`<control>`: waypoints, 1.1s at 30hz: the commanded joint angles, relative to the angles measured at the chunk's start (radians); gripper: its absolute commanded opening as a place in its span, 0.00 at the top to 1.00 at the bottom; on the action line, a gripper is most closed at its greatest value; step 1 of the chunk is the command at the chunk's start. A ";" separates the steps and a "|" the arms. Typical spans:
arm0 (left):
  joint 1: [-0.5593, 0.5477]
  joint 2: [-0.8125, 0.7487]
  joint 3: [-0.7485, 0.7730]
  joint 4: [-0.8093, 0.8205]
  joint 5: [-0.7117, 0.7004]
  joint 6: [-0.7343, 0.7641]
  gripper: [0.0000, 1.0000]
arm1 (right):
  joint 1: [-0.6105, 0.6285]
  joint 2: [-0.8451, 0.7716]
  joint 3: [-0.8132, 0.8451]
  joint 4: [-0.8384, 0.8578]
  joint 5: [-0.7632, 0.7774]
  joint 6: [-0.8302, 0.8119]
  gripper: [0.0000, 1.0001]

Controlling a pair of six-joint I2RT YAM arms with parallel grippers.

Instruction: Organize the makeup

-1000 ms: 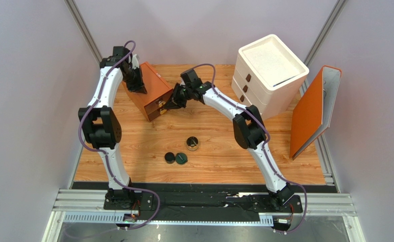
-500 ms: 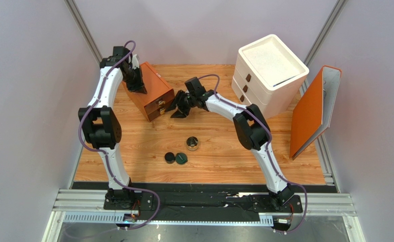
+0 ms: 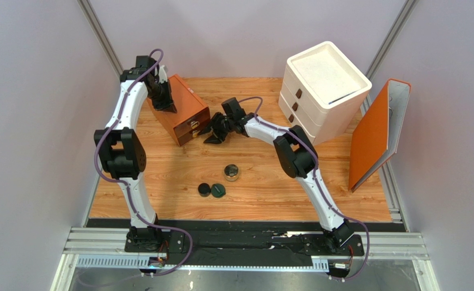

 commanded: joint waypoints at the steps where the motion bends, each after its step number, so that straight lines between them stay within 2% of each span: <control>1: 0.000 0.020 -0.039 -0.081 -0.070 0.035 1.00 | -0.003 0.020 0.068 0.000 0.017 0.036 0.53; 8: 0.000 0.015 -0.046 -0.087 -0.073 0.038 1.00 | -0.006 0.047 0.120 0.014 0.005 0.054 0.53; 14: 0.002 0.015 -0.052 -0.080 -0.072 0.036 1.00 | -0.005 -0.010 0.062 0.052 0.015 0.068 0.52; 22: 0.000 0.017 -0.058 -0.080 -0.070 0.041 1.00 | -0.006 0.006 0.062 0.153 0.003 0.134 0.52; 33: 0.000 0.023 -0.051 -0.083 -0.075 0.045 1.00 | -0.009 -0.008 0.069 0.191 -0.001 0.137 0.55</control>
